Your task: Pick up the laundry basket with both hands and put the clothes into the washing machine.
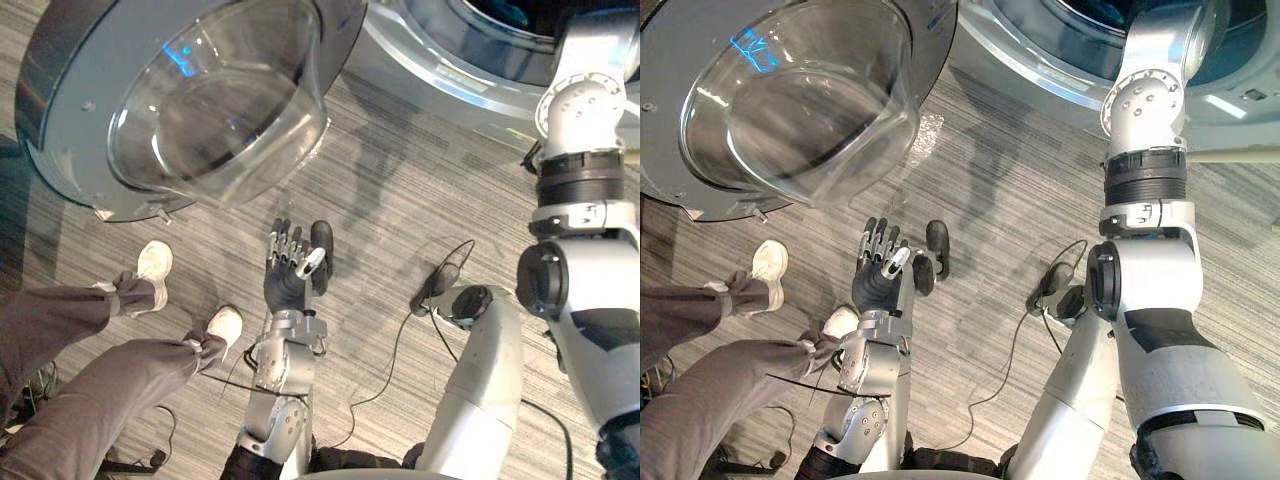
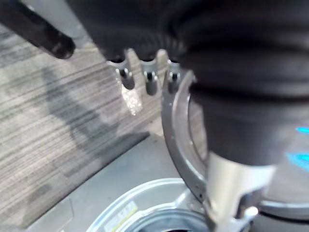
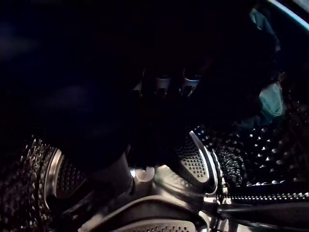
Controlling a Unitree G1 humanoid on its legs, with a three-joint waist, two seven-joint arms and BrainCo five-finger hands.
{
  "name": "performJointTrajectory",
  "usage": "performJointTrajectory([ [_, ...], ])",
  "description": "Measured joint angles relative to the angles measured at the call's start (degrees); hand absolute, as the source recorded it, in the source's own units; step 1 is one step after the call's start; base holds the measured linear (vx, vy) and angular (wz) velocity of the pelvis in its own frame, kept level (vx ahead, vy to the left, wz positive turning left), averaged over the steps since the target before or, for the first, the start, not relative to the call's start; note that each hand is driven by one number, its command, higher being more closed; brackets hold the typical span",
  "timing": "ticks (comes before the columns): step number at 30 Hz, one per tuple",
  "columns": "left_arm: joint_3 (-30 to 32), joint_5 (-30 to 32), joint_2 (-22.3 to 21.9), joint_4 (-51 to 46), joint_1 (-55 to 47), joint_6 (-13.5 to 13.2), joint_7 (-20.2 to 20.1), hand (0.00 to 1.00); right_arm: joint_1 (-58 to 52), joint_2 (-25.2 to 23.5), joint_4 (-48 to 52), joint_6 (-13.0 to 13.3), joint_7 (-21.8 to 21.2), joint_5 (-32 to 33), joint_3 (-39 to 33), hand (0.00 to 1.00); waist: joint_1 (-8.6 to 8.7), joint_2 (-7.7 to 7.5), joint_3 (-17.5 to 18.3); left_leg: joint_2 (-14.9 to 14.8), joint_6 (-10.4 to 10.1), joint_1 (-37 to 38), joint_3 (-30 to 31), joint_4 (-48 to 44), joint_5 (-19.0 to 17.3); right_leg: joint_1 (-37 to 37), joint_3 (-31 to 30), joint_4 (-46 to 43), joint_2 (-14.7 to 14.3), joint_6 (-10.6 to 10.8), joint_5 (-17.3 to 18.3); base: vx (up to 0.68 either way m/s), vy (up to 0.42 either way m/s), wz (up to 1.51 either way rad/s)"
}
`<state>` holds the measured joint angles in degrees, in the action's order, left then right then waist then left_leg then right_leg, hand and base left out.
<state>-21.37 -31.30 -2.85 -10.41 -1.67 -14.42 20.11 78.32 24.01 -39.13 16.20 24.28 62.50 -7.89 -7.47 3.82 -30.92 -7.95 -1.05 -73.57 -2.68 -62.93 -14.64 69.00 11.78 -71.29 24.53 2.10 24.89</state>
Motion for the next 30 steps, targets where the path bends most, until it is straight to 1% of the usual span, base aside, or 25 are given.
performJointTrajectory([
  [1,0.04,0.30,0.01,0.41,0.67,0.17,0.00,0.00,-1.04,0.00,-0.57,-0.93,-0.45,-0.85,0.02,0.00,0.03,0.01,0.01,-0.03,-0.14,0.60,0.06,0.52,0.19,-0.71,0.25,0.42,-0.14,0.00,-0.02,0.00,0.000,0.00],
  [3,0.11,0.59,0.00,0.67,0.85,0.23,-0.01,0.00,-3.43,-0.08,-0.54,-1.64,-0.84,-1.46,0.18,0.00,0.27,0.01,0.03,-0.11,-0.35,1.50,0.49,1.05,0.33,-1.97,0.86,1.10,-0.44,-0.01,-0.13,0.00,0.000,0.00],
  [5,0.26,0.60,0.00,1.01,0.90,0.49,0.05,0.00,-5.69,-0.32,-0.47,-1.62,-0.84,-1.79,-0.05,0.00,0.38,-0.01,0.35,-0.18,-0.43,2.44,0.49,1.66,0.37,-2.99,1.17,1.85,-0.63,-0.52,-0.43,0.00,0.000,0.00],
  [6,0.55,0.63,-0.03,1.03,0.93,0.52,0.06,0.00,-7.23,-0.96,-0.35,-1.54,-0.85,-1.78,-0.12,0.00,0.39,-0.03,1.26,-0.30,-0.53,2.51,0.56,2.32,0.58,-3.24,1.62,2.71,-0.90,-1.11,-0.83,0.00,-0.003,-0.06],
  [7,0.84,0.64,-0.05,1.25,1.20,0.52,0.07,0.00,-8.54,-1.77,-0.14,-1.46,-0.85,-1.76,-0.33,0.00,0.44,0.02,1.79,-0.61,-0.55,2.79,0.65,2.80,0.66,-3.70,1.95,3.49,-1.33,-0.69,-1.09,0.01,-0.001,-0.16],
  [9,1.04,0.68,-0.06,2.52,2.48,0.81,0.09,0.00,-11.85,-4.63,0.12,-1.10,-0.88,-1.69,-0.98,0.00,0.54,-0.05,1.89,-1.05,-0.65,5.01,0.63,4.28,0.90,-6.14,2.72,5.26,-1.78,-0.29,-1.40,0.01,0.000,-0.10],
  [10,0.98,0.76,-0.04,2.86,2.79,0.88,0.08,0.00,-12.76,-5.52,0.13,-0.97,-0.89,-1.61,-1.40,0.00,0.59,-0.04,1.92,-1.01,-0.73,5.80,0.59,4.88,1.07,-6.87,2.90,5.81,-1.85,-0.53,-1.57,0.00,0.000,0.00],
  [11,1.03,1.22,-0.03,3.26,2.87,1.07,0.07,0.00,-14.63,-7.58,0.17,-0.77,-0.94,-1.30,-2.84,0.00,0.57,-0.11,2.32,-1.08,-0.89,7.05,0.58,6.31,1.52,-8.11,3.43,7.16,-2.18,-1.28,-2.09,0.00,0.000,0.00],
  [12,1.04,1.55,-0.03,3.30,2.87,1.44,0.08,0.00,-16.65,-9.63,0.18,-0.71,-0.96,-1.10,-3.55,0.00,0.53,-0.15,2.61,-1.05,-1.14,8.45,0.60,8.24,2.31,-9.52,4.05,8.70,-2.44,-0.93,-2.46,0.01,-0.036,0.02],
  [13,1.03,1.82,-0.02,3.30,2.86,1.56,0.07,0.00,-17.66,-10.62,0.18,-0.57,-0.95,-1.08,-4.20,0.00,0.52,-0.25,2.71,-1.01,-1.31,9.20,0.59,9.20,2.67,-10.13,4.32,9.37,-2.49,-0.65,-2.62,0.00,-0.043,0.06],
  [15,1.05,2.26,-0.02,3.58,2.78,1.72,0.05,0.00,-20.68,-14.11,0.18,-0.27,-0.85,-1.09,-6.07,0.00,0.41,-0.42,3.14,-0.87,-1.70,11.37,0.62,12.30,3.95,-12.22,5.49,11.47,-2.58,-0.45,-2.91,0.00,-0.060,0.09],
  [17,1.11,2.33,-0.02,4.35,2.78,1.84,0.03,0.00,-22.98,-16.48,0.29,-0.24,-0.83,-1.11,-7.51,0.00,0.43,-0.47,3.55,-0.69,-2.15,12.97,0.95,14.62,5.00,-13.90,6.59,13.02,-2.74,-1.06,-3.37,0.00,-0.076,0.12],
  [18,1.12,2.46,-0.02,4.86,2.78,2.21,0.03,0.00,-25.59,-18.33,2.13,-0.02,-0.79,-1.15,-7.87,0.00,0.39,-0.57,3.61,-0.68,-2.42,14.57,1.03,16.61,5.81,-15.46,7.26,14.49,-3.05,-1.24,-3.70,0.00,-0.078,0.06],
  [20,1.25,2.88,-0.03,5.86,2.82,2.54,0.02,0.00,-29.01,-20.64,5.16,0.28,-0.81,-1.43,-7.72,0.00,0.42,-0.64,3.64,-0.83,-2.59,16.58,0.87,18.39,6.41,-17.27,7.53,16.30,-3.65,-0.68,-4.19,0.02,-0.079,-0.04],
  [21,1.35,2.91,-0.03,6.82,2.77,2.89,0.04,0.00,-31.96,-22.83,7.20,0.48,-0.80,-1.86,-7.24,0.00,0.44,-0.89,3.79,-1.13,-2.74,18.54,0.46,19.92,6.67,-18.98,8.08,17.90,-3.96,-1.39,-4.90,0.04,-0.078,-0.17],
  [22,1.48,3.21,-0.04,7.88,2.82,2.94,0.02,0.00,-35.67,-24.63,9.26,0.82,-0.82,-2.72,-5.42,0.00,0.54,-1.50,4.23,-1.37,-2.79,20.60,-0.12,21.39,6.85,-20.69,8.03,19.47,-4.47,-1.21,-5.36,0.04,-0.077,-0.21],
  [23,1.64,3.48,-0.04,8.38,2.82,2.97,0.01,0.00,-37.85,-25.42,10.25,0.87,-0.89,-3.26,-4.20,0.00,0.65,-1.94,4.50,-1.59,-2.80,21.76,-0.51,22.14,6.86,-21.60,8.12,20.30,-4.67,-0.82,-5.59,0.05,-0.081,-0.30],
  [24,1.89,4.08,-0.06,9.47,2.82,2.99,0.01,0.00,-42.33,-26.97,12.35,0.91,-0.98,-4.24,-2.19,0.00,0.73,-3.01,5.09,-2.18,-2.81,24.22,-1.33,23.64,6.87,-23.85,8.39,22.42,-5.32,0.00,-6.28,0.06,-0.079,-0.35],
  [25,1.85,4.81,-0.06,10.59,2.85,3.29,-0.13,0.00,-46.55,-28.49,13.75,0.93,-1.17,-5.84,-1.05,0.00,1.07,-3.95,5.63,-2.53,-2.82,26.94,-1.99,25.31,6.88,-26.30,8.59,24.74,-5.97,-0.42,-7.20,0.07,-0.077,-0.35],
  [26,1.86,5.00,-0.06,11.14,2.81,3.44,-0.18,0.00,-48.52,-29.32,13.86,0.97,-1.41,-6.63,-0.61,0.00,1.28,-4.36,5.89,-2.68,-2.82,28.37,-2.35,26.15,6.89,-27.67,8.58,25.86,-6.29,-0.32,-7.50,0.08,-0.065,-0.25],
  [27,1.93,5.04,-0.07,12.24,2.76,3.72,-0.26,0.00,-52.87,-30.00,13.88,0.94,-2.11,-7.67,0.24,0.00,2.05,-5.00,6.70,-2.84,-2.81,30.82,-2.89,27.61,6.89,-30.11,8.80,28.06,-6.74,0.23,-8.19,0.07,-0.038,-0.18],
  [28,2.03,5.05,-0.08,12.79,2.74,3.98,-0.36,0.00,-54.77,-30.24,13.94,0.95,-2.17,-7.95,0.80,0.00,2.09,-5.36,7.26,-2.87,-2.81,32.04,-3.28,28.40,6.89,-31.21,8.86,29.10,-6.91,0.01,-8.52,0.09,-0.038,-0.24],
  [29,2.53,5.06,-0.11,13.75,2.71,4.18,-0.98,0.00,-59.36,-30.42,14.53,0.59,-2.59,-8.65,2.25,0.00,2.42,-5.95,7.76,-3.02,-2.79,34.79,-4.17,29.97,6.90,-33.57,8.73,31.26,-7.57,0.07,-9.20,0.09,-0.027,-0.24],
  [30,3.04,5.11,-0.15,14.44,2.71,4.23,-1.50,0.00,-62.35,-29.06,14.75,-0.41,-3.37,-10.08,4.05,0.00,2.67,-6.05,7.85,-3.09,-2.72,36.96,-4.78,31.16,6.95,-35.59,8.73,32.73,-7.73,0.79,-9.63,0.10,-0.023,-0.29],
])
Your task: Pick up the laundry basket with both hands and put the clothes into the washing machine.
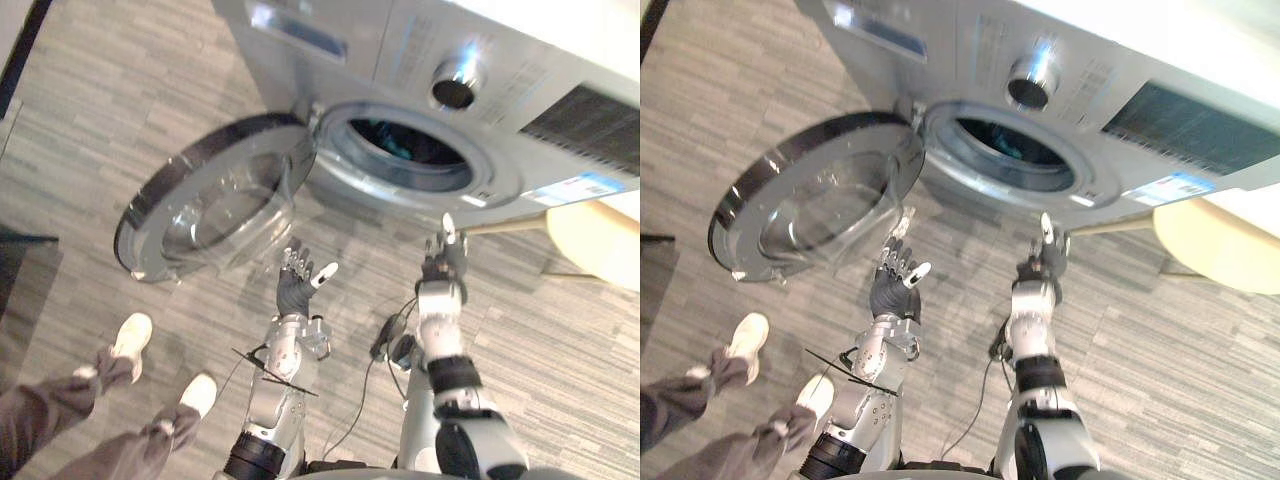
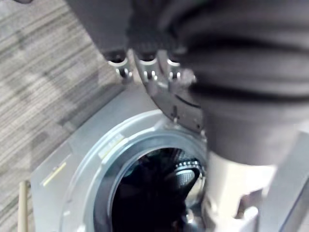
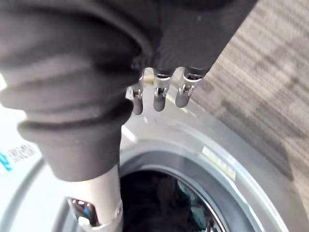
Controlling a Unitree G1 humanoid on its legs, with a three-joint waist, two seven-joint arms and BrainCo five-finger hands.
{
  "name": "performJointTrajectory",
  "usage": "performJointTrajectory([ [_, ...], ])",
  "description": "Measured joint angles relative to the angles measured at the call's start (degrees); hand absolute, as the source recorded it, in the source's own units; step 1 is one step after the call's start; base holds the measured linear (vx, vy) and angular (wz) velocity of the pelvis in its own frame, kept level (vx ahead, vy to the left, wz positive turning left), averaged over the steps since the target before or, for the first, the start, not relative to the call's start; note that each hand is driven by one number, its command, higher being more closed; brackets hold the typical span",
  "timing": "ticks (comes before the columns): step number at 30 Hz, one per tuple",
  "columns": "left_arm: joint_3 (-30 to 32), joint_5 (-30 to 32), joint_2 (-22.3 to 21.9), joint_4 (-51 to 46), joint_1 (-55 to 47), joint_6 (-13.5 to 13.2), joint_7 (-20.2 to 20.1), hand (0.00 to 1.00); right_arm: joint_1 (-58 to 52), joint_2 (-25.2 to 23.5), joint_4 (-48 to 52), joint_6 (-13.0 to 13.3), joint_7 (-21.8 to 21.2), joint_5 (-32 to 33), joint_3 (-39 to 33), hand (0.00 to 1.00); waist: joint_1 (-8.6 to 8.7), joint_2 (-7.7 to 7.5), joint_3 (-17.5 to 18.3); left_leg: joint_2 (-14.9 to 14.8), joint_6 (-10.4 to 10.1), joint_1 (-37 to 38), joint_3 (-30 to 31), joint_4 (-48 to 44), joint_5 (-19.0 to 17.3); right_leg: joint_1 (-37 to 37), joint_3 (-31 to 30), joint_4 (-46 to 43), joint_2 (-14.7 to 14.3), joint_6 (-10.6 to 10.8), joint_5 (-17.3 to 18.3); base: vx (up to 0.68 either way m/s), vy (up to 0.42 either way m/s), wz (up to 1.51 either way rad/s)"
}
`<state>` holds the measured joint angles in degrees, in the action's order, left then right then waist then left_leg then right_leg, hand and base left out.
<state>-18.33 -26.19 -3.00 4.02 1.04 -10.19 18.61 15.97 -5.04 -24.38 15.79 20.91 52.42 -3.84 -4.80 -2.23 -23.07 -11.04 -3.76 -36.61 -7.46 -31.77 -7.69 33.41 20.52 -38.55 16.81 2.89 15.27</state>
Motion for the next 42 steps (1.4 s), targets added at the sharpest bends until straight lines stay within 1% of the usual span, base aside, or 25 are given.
performJointTrajectory([
  [4,3.88,1.09,-0.25,1.52,-1.31,0.01,-1.27,0.00,-9.74,1.38,1.40,-3.12,-2.52,-8.90,1.63,0.00,1.19,-0.65,0.65,-0.21,0.03,8.63,-3.14,4.60,0.04,-6.59,-0.72,5.05,-1.14,-0.16,-1.53,0.08,-0.012,-0.33],
  [7,6.08,1.13,-0.16,2.45,-3.75,-0.04,-2.50,0.00,-17.01,2.25,2.89,-5.37,-4.56,-13.66,1.55,0.00,2.53,-1.03,3.41,-0.01,-0.66,14.94,-5.38,10.30,1.47,-10.69,-1.91,8.85,-2.29,-0.90,-2.47,0.10,-0.038,-0.25],
  [8,6.64,1.13,-0.14,2.46,-4.20,-0.04,-2.57,0.00,-18.14,2.48,3.49,-5.41,-4.88,-14.58,1.52,0.00,2.61,-1.05,3.44,0.00,-0.85,16.36,-5.71,11.31,1.95,-11.66,-1.99,9.49,-2.48,-0.62,-2.67,0.09,-0.040,-0.29],
  [10,8.19,1.13,-0.02,3.45,-6.00,-0.09,-3.44,0.00,-20.92,3.63,6.31,-5.66,-5.72,-17.43,1.07,0.00,3.84,-1.09,5.26,-0.18,-1.37,19.86,-7.00,14.46,2.78,-13.50,-2.85,11.11,-3.64,-0.55,-2.73,0.09,-0.047,-0.31],
  [13,10.16,1.11,-0.09,4.11,-9.34,-0.03,-4.02,0.00,-24.67,4.65,10.29,-5.93,-8.38,-22.40,-2.78,0.00,4.29,-0.96,7.84,-0.73,-1.92,25.12,-8.43,17.22,3.75,-16.96,-4.06,12.95,-5.42,-0.61,-2.75,0.09,-0.069,-0.34],
  [15,11.33,1.12,-0.07,4.11,-11.01,-0.01,-4.97,0.00,-26.94,5.19,10.18,-6.12,-8.90,-25.53,-4.97,0.00,4.53,-0.87,9.74,-0.87,-1.79,27.12,-8.28,17.94,4.72,-19.08,-4.18,14.16,-6.28,-0.65,-2.73,0.07,-0.070,-0.17],
  [16,11.98,1.12,-0.12,4.09,-11.46,-0.01,-5.12,0.00,-28.44,5.48,9.99,-6.14,-9.03,-27.57,-6.25,0.00,5.20,-0.88,10.67,-0.83,-1.65,27.91,-8.16,17.93,5.72,-20.39,-4.37,15.05,-6.51,-0.66,-2.73,0.06,-0.082,-0.04],
  [20,16.27,1.16,-0.26,2.23,-13.61,0.07,-5.36,0.00,-31.40,5.36,5.33,-6.62,-10.78,-31.70,-8.74,0.00,6.06,-0.14,12.74,-0.74,-1.21,30.57,-6.74,17.81,8.13,-24.70,-4.52,17.49,-7.06,-0.71,-2.74,0.02,-0.070,0.01],
  [22,17.81,1.42,-0.25,-0.52,-14.31,0.08,-5.40,0.00,-33.00,5.36,1.60,-7.62,-11.18,-33.06,-9.90,0.00,6.14,0.73,13.71,-0.75,-1.06,31.09,-6.34,17.72,9.22,-26.48,-4.12,18.72,-7.26,-0.83,-2.80,-0.01,-0.052,0.16],
  [24,21.11,2.17,-0.24,-5.16,-16.06,-0.02,-5.42,0.00,-34.36,4.77,-2.18,-8.76,-11.19,-33.54,-11.05,0.00,6.16,1.85,14.58,-0.64,-0.77,31.15,-5.06,17.68,10.86,-28.22,-3.28,20.19,-7.46,-2.11,-3.26,-0.05,-0.056,0.25],
  [25,23.44,2.20,-0.25,-7.51,-16.95,-0.10,-5.32,0.00,-34.57,4.18,-3.09,-9.43,-11.16,-33.55,-11.62,0.00,6.14,2.03,14.69,-0.55,-0.65,31.14,-4.82,17.37,11.81,-28.73,-3.27,20.56,-7.58,-2.51,-3.21,-0.07,-0.045,0.19],
  [27,26.48,2.25,-0.21,-9.69,-18.01,-0.29,-4.82,0.00,-34.67,3.82,-3.94,-9.98,-11.15,-33.65,-11.63,0.00,5.97,2.07,14.71,-0.64,0.21,31.10,-4.49,16.14,12.50,-29.49,-3.11,20.67,-7.44,-2.77,-3.03,-0.07,-0.025,0.10],
  [28,28.18,2.25,-0.25,-10.77,-18.53,-0.31,-4.59,0.00,-34.69,3.61,-3.93,-9.99,-11.15,-33.57,-11.65,0.00,5.73,2.06,14.71,-0.78,0.39,30.93,-4.54,14.82,12.82,-30.05,-2.92,20.55,-7.29,-3.37,-2.68,-0.09,-0.030,0.09],
  [30,31.99,2.27,-0.27,-13.26,-20.67,-0.28,-4.14,0.00,-34.25,3.10,-3.80,-9.99,-11.08,-33.10,-12.21,0.00,5.43,1.68,15.33,-0.71,2.08,30.17,-4.99,13.02,14.76,-30.60,-1.99,19.71,-6.45,-4.50,-2.08,-0.09,-0.051,0.16],
  [31,32.77,2.36,-0.28,-14.14,-21.30,-0.28,-3.81,0.00,-34.26,2.93,-3.48,-9.99,-11.05,-32.58,-12.34,0.00,5.41,1.67,15.71,-0.80,2.18,30.31,-5.33,13.42,15.05,-30.66,-1.74,19.76,-6.37,-4.65,-2.03,-0.06,-0.034,0.18],
  [32,34.49,2.82,-0.32,-15.80,-22.25,-0.28,-3.47,0.00,-34.01,2.02,-3.26,-9.91,-11.04,-32.02,-13.24,0.00,5.10,1.22,15.91,-1.49,2.83,30.03,-6.14,11.83,14.10,-30.77,-1.24,19.72,-6.13,-6.70,-2.33,-0.04,0.001,0.06],
  [34,37.74,4.21,-0.27,-16.40,-22.51,-0.25,-3.37,0.00,-33.77,1.84,-3.15,-9.91,-10.93,-30.98,-14.37,0.00,3.99,2.10,16.37,-3.11,5.57,29.31,-7.44,3.52,10.21,-31.73,-0.95,19.74,-5.97,-7.84,-2.74,-0.03,0.039,-0.02],
  [35,39.98,4.71,0.04,-16.51,-22.48,-0.24,-3.11,0.00,-33.88,1.81,-2.90,-9.91,-10.83,-30.22,-15.08,0.00,4.01,2.29,16.73,-3.25,6.60,29.95,-7.74,0.98,9.29,-32.34,-0.59,19.89,-5.47,-7.68,-2.80,0.00,0.110,0.09],
  [36,41.39,5.01,0.38,-16.49,-22.46,-0.15,-3.01,0.00,-33.94,1.52,-2.11,-9.92,-10.79,-29.59,-15.90,0.00,4.10,2.71,17.44,-3.30,6.03,30.64,-8.44,2.07,8.50,-32.22,-0.21,20.21,-5.33,-6.80,-2.90,0.01,0.171,0.28],
  [37,42.91,5.88,1.01,-16.44,-22.47,0.06,-3.01,0.00,-34.57,1.33,-1.32,-9.91,-10.68,-28.81,-16.87,0.00,4.18,3.44,18.28,-2.59,4.09,31.95,-9.16,6.54,6.86,-31.96,0.38,20.83,-5.31,-5.40,-3.20,0.02,0.171,0.33],
  [38,43.81,6.25,1.50,-16.22,-22.56,0.29,-3.15,0.00,-34.78,1.08,-1.38,-10.00,-10.63,-28.53,-17.80,0.00,4.22,3.61,19.01,-1.94,3.09,32.81,-9.38,9.83,6.20,-31.65,0.61,21.17,-5.26,-4.48,-3.33,0.05,0.203,0.50],
  [39,45.82,6.88,2.69,-14.71,-22.38,0.50,-3.30,0.00,-35.35,0.84,-1.77,-10.01,-10.40,-28.12,-20.03,0.00,4.42,4.26,21.44,-0.49,1.95,34.36,-8.88,17.30,5.47,-30.57,1.41,22.49,-5.30,-3.05,-4.15,0.07,0.224,0.56],
  [40,48.22,7.48,3.95,-12.51,-21.80,0.99,-3.37,0.00,-35.23,0.84,-2.87,-10.09,-9.82,-27.71,-21.41,0.00,4.64,5.55,22.89,0.35,0.93,35.43,-8.27,23.22,5.13,-29.60,1.71,23.20,-5.58,-2.16,-4.85,0.08,0.233,0.53],
  [41,50.26,8.09,5.00,-10.42,-20.94,1.37,-3.41,0.00,-34.53,1.00,-4.32,-10.33,-9.71,-27.59,-22.44,0.00,4.75,5.80,22.95,0.87,-0.69,36.18,-8.20,26.09,5.08,-28.98,1.73,23.33,-5.54,-2.01,-5.27,0.07,0.239,0.30],
  [42,51.43,8.40,5.85,-8.87,-20.28,1.52,-3.34,0.00,-33.87,1.00,-5.19,-10.73,-9.59,-27.47,-22.90,0.00,4.72,5.72,22.86,1.27,-1.27,36.56,-8.24,27.56,5.18,-28.78,1.64,23.57,-5.45,-1.88,-5.72,0.06,0.223,0.07],
])
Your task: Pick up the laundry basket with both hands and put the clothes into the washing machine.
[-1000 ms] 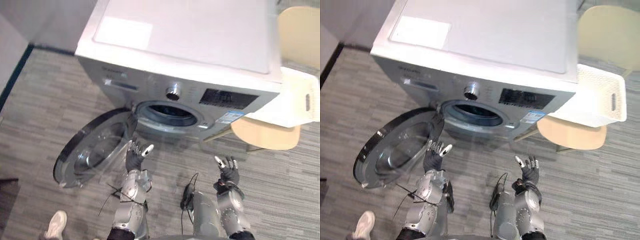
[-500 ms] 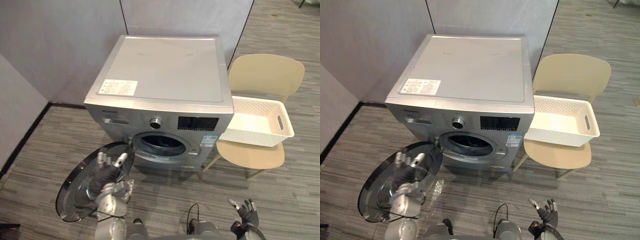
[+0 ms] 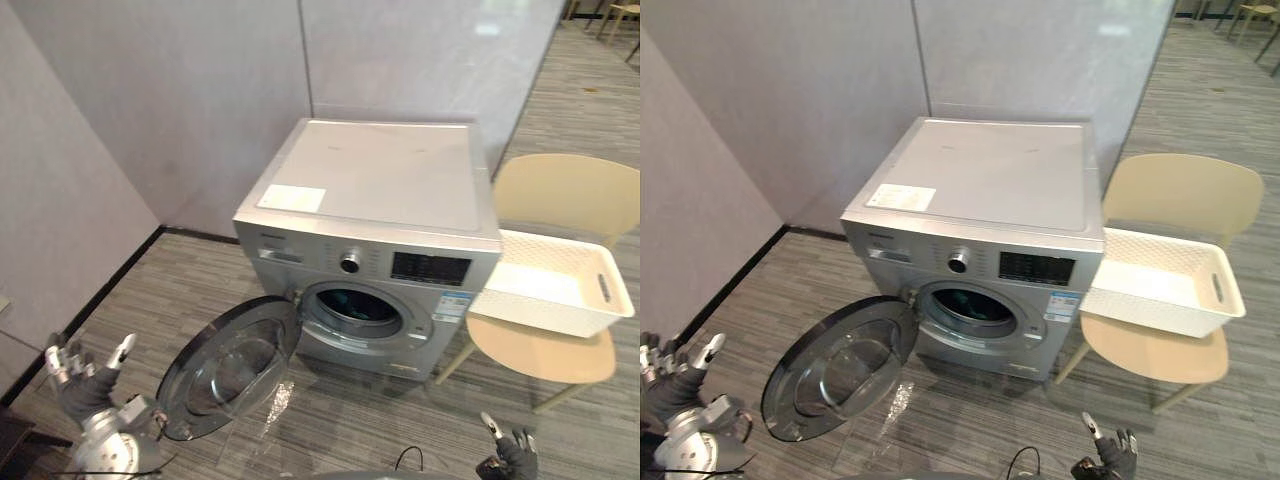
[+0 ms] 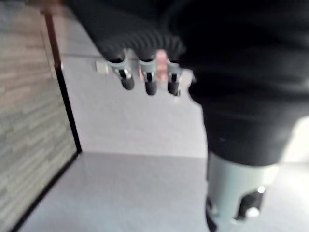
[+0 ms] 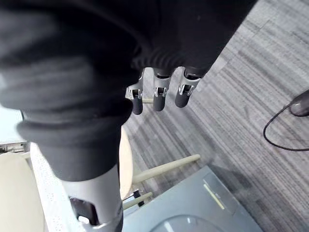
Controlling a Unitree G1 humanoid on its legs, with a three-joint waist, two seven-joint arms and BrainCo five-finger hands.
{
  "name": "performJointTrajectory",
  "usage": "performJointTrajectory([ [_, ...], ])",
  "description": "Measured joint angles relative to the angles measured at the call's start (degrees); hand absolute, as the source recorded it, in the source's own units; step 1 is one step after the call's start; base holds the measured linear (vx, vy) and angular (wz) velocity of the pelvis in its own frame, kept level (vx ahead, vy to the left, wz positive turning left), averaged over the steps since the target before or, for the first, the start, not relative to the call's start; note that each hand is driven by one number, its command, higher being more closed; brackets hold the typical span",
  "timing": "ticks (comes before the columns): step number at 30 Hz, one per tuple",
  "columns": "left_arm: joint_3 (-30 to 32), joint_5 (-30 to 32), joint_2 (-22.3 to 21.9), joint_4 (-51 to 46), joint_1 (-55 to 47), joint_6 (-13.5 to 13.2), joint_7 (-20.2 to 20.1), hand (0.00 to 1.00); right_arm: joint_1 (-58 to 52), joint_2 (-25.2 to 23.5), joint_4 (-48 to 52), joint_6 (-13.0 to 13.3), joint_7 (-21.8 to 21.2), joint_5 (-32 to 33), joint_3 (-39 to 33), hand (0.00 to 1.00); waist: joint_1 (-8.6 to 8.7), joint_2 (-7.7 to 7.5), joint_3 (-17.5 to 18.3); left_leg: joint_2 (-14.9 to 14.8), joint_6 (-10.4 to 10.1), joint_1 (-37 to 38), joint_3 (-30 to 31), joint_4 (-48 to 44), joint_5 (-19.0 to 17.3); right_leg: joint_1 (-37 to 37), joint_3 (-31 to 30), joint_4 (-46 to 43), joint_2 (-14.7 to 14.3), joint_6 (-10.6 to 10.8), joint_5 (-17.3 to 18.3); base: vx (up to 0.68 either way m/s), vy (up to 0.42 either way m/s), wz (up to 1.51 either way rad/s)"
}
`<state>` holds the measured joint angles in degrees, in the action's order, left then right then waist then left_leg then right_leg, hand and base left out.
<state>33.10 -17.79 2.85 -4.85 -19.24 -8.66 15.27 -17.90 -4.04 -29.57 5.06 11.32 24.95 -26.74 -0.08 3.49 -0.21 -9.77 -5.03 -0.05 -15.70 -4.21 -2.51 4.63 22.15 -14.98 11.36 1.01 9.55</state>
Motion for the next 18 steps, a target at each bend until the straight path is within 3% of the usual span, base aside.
performJointTrajectory([
  [5,6.27,4.90,12.98,16.83,5.04,3.50,-0.17,0.00,1.12,-0.01,-5.32,-1.49,-0.27,0.20,-0.40,0.00,-0.76,-1.13,0.35,2.93,-0.31,1.34,-1.02,2.46,0.52,-1.60,-1.74,5.49,0.78,0.96,-4.64,0.05,0.155,-0.11],
  [10,7.66,13.16,28.91,38.60,17.85,4.20,-0.43,0.00,3.01,0.08,-11.75,-1.50,-0.48,0.20,-2.98,0.00,-0.57,0.20,-0.74,2.74,0.36,0.86,-2.50,3.35,1.05,-2.18,-3.61,12.16,-1.37,0.68,-9.51,-0.05,0.026,-0.24],
  [14,7.58,18.42,35.06,47.32,22.79,5.92,-1.84,0.00,2.80,0.38,-15.21,-1.52,-0.41,0.15,-6.30,0.00,-0.51,-0.03,-2.76,2.13,0.14,0.98,-4.48,4.04,1.33,-2.25,-5.83,16.24,-3.00,0.92,-12.10,-0.10,-0.026,-0.35],
  [18,5.12,23.92,40.22,54.80,29.52,6.86,-2.50,0.00,2.75,0.58,-17.44,-1.50,-0.42,0.26,-8.06,0.00,-0.28,-1.65,-4.80,1.99,-0.30,-0.22,-5.12,4.52,1.34,-1.43,-6.86,19.19,-3.72,2.02,-14.09,-0.08,-0.038,-0.18],
])
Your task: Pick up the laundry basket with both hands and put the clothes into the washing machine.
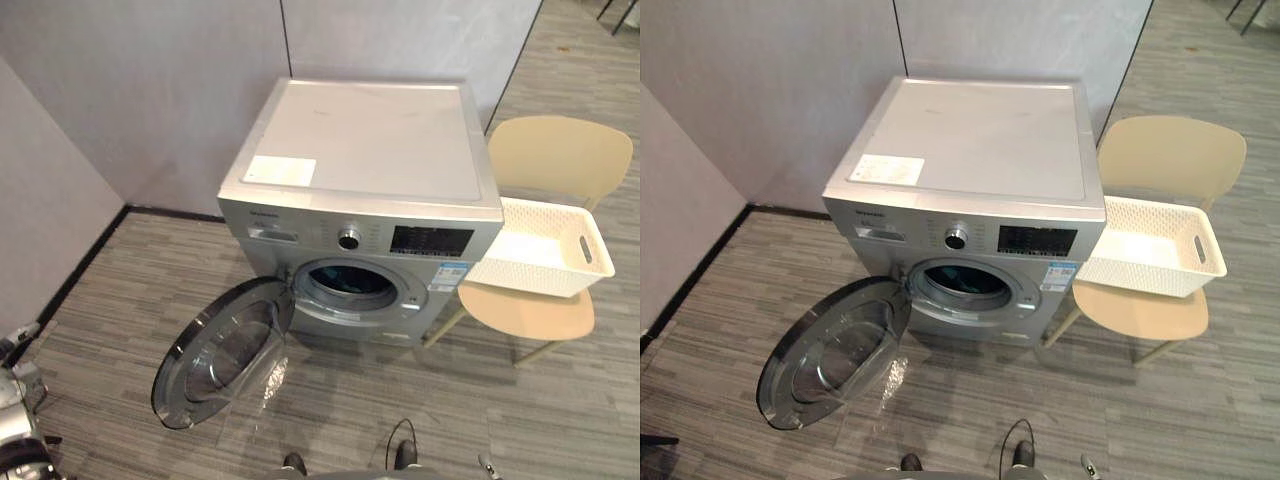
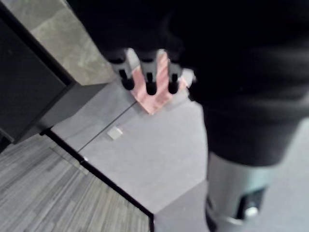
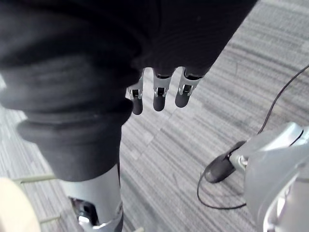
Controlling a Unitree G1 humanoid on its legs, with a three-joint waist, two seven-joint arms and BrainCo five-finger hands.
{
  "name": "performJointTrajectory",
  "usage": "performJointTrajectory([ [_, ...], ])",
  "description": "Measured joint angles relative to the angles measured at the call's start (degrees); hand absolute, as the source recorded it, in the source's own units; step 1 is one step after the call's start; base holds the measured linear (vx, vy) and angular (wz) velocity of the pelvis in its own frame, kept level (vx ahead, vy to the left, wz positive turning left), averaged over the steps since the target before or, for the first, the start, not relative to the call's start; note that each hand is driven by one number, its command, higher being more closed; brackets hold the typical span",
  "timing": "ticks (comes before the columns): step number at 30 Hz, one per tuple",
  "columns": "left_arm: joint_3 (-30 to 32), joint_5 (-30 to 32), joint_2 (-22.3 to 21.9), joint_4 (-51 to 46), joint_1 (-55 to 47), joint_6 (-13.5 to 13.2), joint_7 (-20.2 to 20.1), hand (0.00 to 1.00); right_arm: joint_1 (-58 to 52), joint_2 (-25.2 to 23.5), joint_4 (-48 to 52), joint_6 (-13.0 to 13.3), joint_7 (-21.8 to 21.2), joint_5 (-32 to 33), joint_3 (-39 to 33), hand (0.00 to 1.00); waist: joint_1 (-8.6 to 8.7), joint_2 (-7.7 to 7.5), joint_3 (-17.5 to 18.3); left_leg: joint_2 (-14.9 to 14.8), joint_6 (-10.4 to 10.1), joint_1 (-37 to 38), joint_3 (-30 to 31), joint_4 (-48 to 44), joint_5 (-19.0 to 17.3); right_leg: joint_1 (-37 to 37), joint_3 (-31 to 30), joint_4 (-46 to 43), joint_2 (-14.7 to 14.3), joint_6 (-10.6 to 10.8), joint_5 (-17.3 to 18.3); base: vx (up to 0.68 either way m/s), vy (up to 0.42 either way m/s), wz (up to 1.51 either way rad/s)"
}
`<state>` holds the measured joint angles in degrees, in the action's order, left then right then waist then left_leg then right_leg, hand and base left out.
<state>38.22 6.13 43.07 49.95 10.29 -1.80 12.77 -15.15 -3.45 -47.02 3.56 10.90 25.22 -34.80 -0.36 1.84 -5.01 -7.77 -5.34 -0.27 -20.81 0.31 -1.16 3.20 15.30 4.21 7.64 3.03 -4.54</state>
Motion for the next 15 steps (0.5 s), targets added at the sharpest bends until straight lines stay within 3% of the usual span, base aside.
performJointTrajectory([
  [4,-5.73,6.34,3.69,5.37,7.83,0.77,-0.05,0.00,0.96,-0.06,-2.32,0.12,-0.06,0.33,-1.41,0.00,-0.09,-2.00,-1.25,0.01,0.25,-2.54,-0.91,0.44,0.92,3.08,-1.54,0.28,-0.44,-1.31,-1.78,0.01,-0.025,-0.16],
  [9,-12.45,12.54,7.94,9.39,14.60,1.68,-0.22,0.00,3.47,-0.66,-3.77,0.37,-1.16,2.43,-1.37,0.00,1.04,-3.45,-3.49,-0.02,0.27,-4.63,-1.06,0.31,0.96,4.93,-1.67,0.80,-0.61,-1.16,-2.17,0.02,-0.013,-0.02],
  [10,-14.35,14.30,8.79,10.08,17.53,1.91,-0.37,0.00,4.56,-0.73,-3.93,0.36,-1.22,3.26,-1.30,0.00,1.05,-4.43,-4.80,-0.10,0.27,-5.30,-1.01,-0.14,0.94,5.39,-1.80,0.83,-0.61,-0.79,-2.42,0.00,0.000,0.00],
  [15,-18.68,14.90,9.14,9.95,24.50,2.73,-0.12,0.00,6.73,-0.96,-4.58,0.37,-2.31,5.20,0.84,0.00,1.97,-5.68,-8.58,-0.40,0.26,-8.16,0.04,-1.12,0.90,7.60,-2.83,0.77,-0.63,-0.47,-2.71,0.01,-0.004,0.01],
])
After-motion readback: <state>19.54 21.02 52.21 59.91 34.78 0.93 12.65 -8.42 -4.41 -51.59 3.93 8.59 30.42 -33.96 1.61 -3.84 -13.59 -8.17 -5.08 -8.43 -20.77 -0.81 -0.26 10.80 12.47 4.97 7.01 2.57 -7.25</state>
